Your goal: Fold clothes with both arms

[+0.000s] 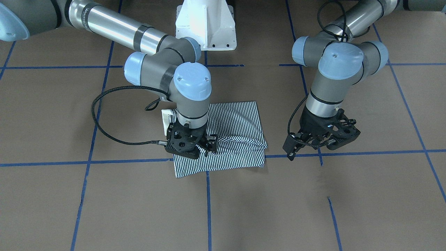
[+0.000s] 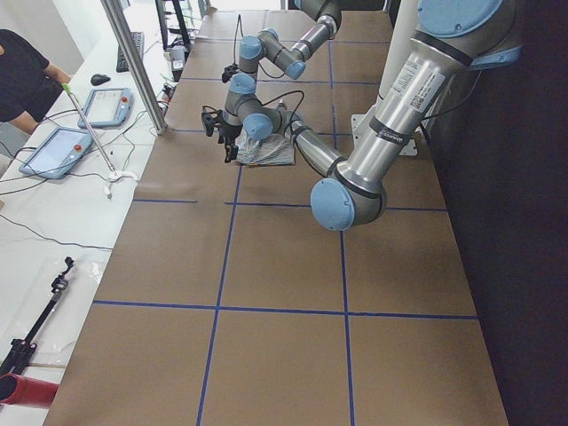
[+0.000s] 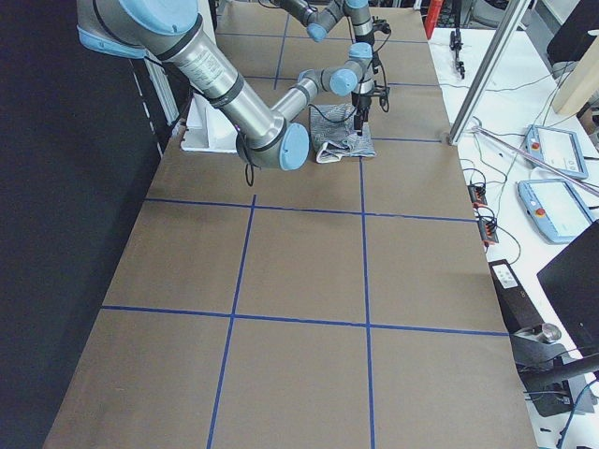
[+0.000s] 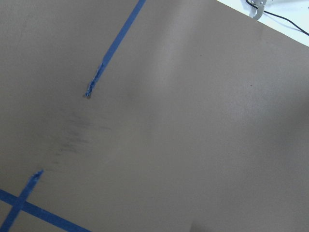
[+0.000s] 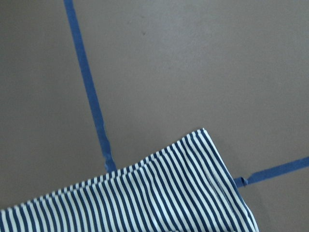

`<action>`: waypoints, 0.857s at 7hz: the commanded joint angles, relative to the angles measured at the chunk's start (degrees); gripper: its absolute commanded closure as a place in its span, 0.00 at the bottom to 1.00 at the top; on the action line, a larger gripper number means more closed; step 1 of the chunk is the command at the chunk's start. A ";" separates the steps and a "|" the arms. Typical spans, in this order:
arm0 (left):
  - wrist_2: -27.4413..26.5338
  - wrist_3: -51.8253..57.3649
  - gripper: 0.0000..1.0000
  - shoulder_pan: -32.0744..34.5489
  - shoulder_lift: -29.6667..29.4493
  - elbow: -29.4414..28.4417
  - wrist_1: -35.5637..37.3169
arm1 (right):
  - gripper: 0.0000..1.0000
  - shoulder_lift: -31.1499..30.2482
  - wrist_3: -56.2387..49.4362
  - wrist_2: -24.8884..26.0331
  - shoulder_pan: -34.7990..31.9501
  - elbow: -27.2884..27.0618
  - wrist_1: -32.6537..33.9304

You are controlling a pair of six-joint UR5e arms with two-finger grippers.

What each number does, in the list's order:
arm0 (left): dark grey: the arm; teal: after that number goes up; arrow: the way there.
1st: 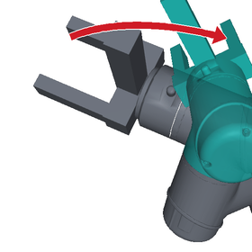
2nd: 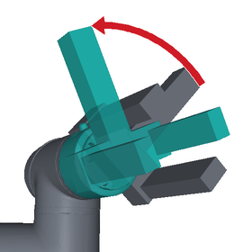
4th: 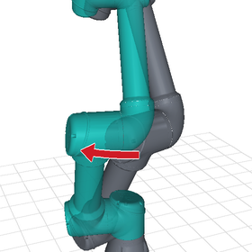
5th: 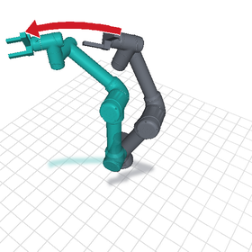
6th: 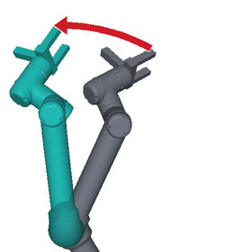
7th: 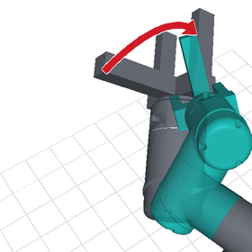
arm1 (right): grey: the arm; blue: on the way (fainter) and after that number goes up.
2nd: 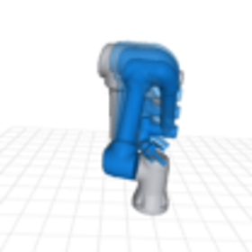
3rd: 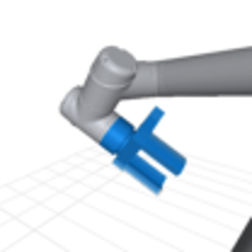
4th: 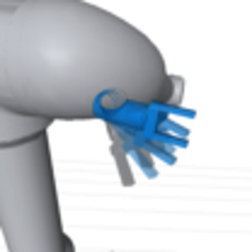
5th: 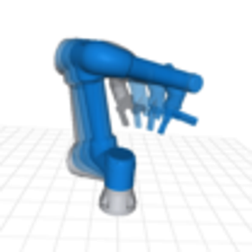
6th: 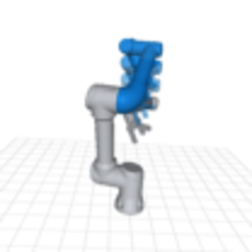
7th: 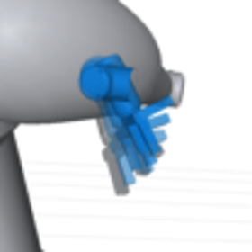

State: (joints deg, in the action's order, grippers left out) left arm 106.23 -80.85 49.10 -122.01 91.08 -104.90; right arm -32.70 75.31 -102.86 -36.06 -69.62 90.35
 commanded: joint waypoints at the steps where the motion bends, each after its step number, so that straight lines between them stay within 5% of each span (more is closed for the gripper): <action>1: 0.38 0.52 0.00 0.30 0.81 0.50 0.13 | 0.00 1.15 -10.23 1.87 2.13 0.10 6.92; 6: 2.22 0.43 0.00 0.30 0.81 1.20 0.22 | 0.00 0.71 -22.74 4.07 2.31 3.44 8.79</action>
State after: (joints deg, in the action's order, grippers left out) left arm 107.70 -80.39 49.39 -121.20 92.04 -104.71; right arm -31.80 54.65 -98.89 -33.74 -66.68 99.05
